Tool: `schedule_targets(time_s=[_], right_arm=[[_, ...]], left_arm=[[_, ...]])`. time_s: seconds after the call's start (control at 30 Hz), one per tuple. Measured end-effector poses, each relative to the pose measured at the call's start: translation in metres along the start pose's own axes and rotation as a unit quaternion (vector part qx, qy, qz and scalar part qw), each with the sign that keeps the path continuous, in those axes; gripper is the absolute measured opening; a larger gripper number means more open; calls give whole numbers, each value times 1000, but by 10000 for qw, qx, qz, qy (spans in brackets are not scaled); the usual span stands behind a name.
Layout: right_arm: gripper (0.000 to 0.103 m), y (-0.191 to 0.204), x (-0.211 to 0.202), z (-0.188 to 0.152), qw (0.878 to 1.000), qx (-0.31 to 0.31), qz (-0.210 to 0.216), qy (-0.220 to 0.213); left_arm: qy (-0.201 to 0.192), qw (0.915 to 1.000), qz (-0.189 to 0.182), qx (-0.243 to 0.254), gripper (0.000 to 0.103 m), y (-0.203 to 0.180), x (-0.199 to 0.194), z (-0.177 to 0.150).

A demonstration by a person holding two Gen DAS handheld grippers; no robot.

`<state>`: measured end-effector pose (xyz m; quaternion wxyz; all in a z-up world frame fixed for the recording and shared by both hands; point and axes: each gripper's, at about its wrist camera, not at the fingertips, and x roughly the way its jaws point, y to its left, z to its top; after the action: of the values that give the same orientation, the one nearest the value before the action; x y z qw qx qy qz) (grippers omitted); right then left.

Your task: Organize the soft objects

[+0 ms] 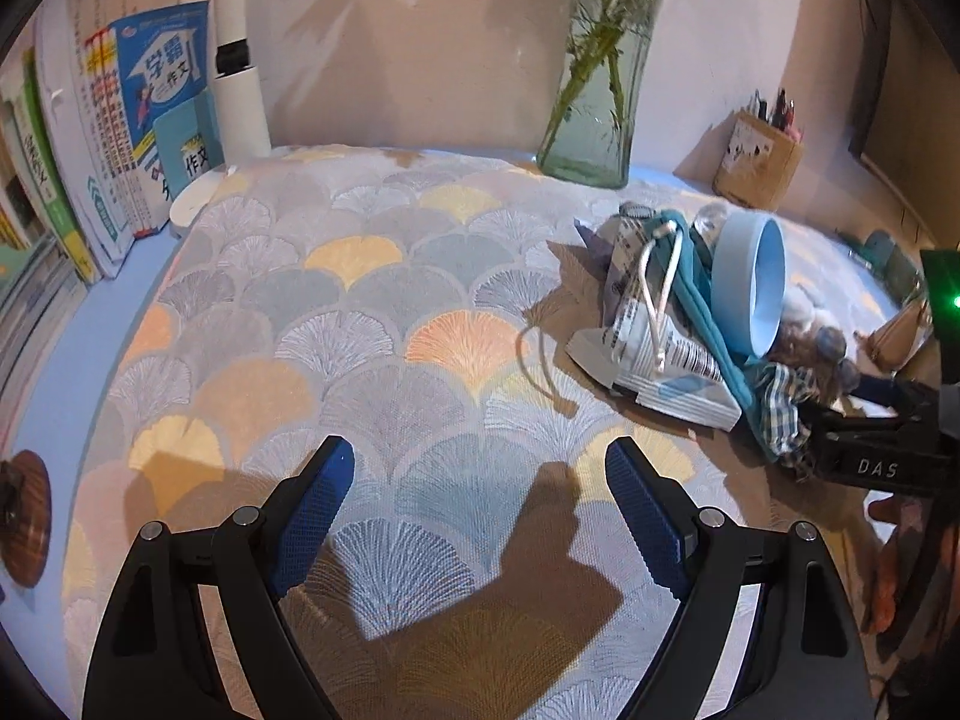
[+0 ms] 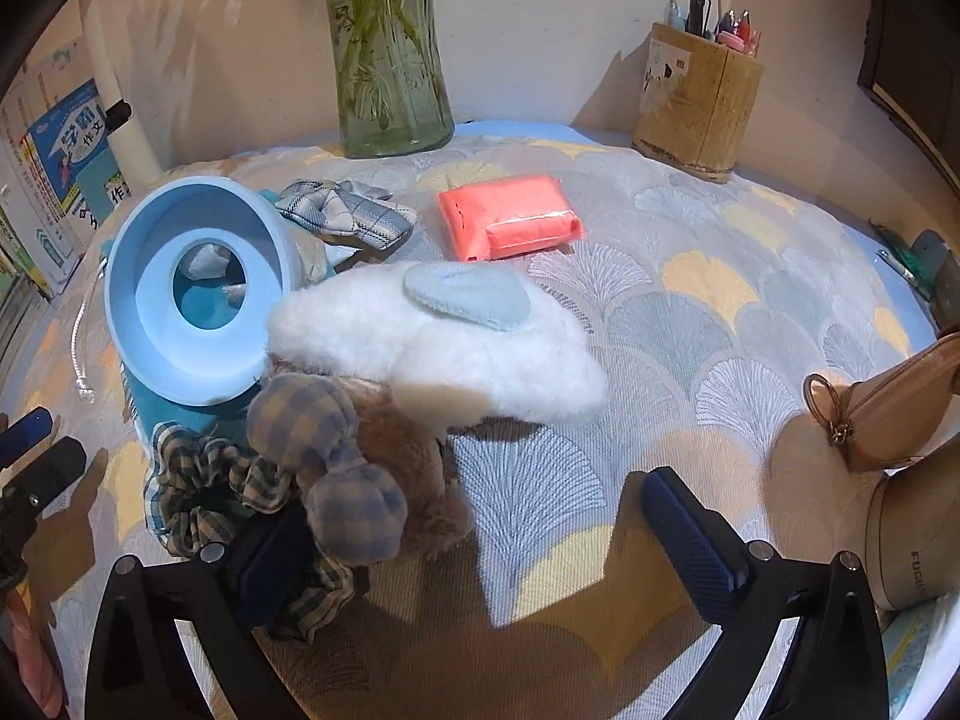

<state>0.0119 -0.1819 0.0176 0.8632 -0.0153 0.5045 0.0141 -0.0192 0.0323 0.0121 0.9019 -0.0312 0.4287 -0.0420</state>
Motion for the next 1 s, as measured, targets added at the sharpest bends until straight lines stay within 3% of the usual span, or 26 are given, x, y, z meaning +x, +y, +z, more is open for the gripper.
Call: schedule_targets(time_s=[0.17,0.27,1.0], right_arm=[[103,1,-4,-7,9999,87,-97,-22],[103,0,-6,-14,9995,137,-87,-253],[103,-1,-5,-14,9996,143,-83,-212]], left_arm=[[-4,10000,39,56,85,-2,-1,0],[6,10000,25,30,85,0,-1,0],[18,9998,122,154,85,-4,0,0]])
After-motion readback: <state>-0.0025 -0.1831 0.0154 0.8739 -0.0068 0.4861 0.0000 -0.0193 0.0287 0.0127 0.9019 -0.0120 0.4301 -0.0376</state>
